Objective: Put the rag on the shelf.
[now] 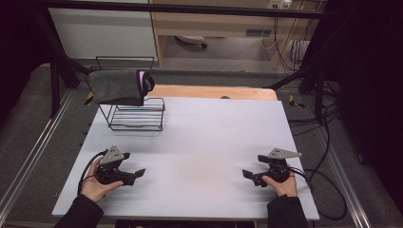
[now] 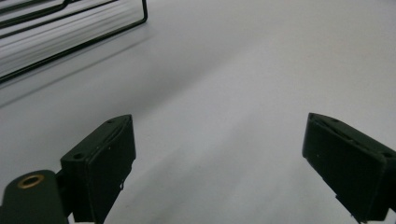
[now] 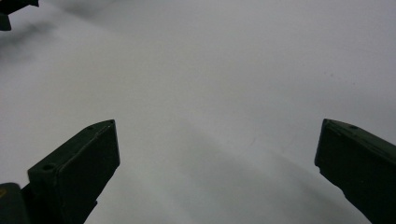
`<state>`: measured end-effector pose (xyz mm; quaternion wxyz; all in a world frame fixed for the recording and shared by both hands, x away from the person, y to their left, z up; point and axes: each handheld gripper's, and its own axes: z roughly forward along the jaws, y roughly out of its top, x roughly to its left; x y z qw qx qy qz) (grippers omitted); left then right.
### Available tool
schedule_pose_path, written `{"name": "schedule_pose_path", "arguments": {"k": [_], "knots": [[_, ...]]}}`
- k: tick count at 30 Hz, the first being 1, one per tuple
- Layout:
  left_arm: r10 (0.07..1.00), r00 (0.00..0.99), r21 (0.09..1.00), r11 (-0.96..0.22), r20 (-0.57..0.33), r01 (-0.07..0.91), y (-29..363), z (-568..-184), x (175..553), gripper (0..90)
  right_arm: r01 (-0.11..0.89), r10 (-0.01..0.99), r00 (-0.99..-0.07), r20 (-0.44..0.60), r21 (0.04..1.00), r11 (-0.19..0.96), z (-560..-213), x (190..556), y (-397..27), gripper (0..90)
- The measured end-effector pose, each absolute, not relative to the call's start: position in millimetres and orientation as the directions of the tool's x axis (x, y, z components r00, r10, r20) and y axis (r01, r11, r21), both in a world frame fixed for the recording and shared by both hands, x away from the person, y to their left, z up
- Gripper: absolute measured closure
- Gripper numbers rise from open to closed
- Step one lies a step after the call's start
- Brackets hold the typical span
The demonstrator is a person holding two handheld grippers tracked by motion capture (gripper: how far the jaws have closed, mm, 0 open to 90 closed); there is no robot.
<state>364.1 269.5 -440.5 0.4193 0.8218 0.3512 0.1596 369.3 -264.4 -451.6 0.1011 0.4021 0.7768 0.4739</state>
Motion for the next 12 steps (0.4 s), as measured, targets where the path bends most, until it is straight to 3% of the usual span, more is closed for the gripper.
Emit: {"name": "schedule_pose_path", "arguments": {"k": [12], "knots": [[0.714,0.699,0.801,-0.392,-0.046,0.453,274.0,-442.3,363.6,9.2,0.537,0.736,-0.642,0.214,0.811,0.232,-453.6,368.3,-267.2,0.8]]}}
